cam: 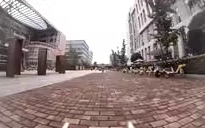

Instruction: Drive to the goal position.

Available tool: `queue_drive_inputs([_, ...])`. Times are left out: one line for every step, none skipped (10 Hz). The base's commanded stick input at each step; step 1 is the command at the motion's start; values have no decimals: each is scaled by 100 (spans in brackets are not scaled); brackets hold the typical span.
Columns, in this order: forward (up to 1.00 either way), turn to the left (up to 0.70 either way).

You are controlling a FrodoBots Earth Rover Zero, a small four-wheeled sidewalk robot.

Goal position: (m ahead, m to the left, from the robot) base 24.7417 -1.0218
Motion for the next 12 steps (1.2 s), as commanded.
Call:
queue_drive_inputs([45, 0])
queue_drive_inputs([45, 0])
queue_drive_inputs([45, 0])
queue_drive_inputs([45, 0])
queue_drive_inputs([45, 0])
queue_drive_inputs([45, 0])
queue_drive_inputs([45, 0])
queue_drive_inputs([45, 0])
queue_drive_inputs([45, 0])
queue_drive_inputs([45, 0])
queue_drive_inputs([45, 0])
queue_drive_inputs([45, 0])
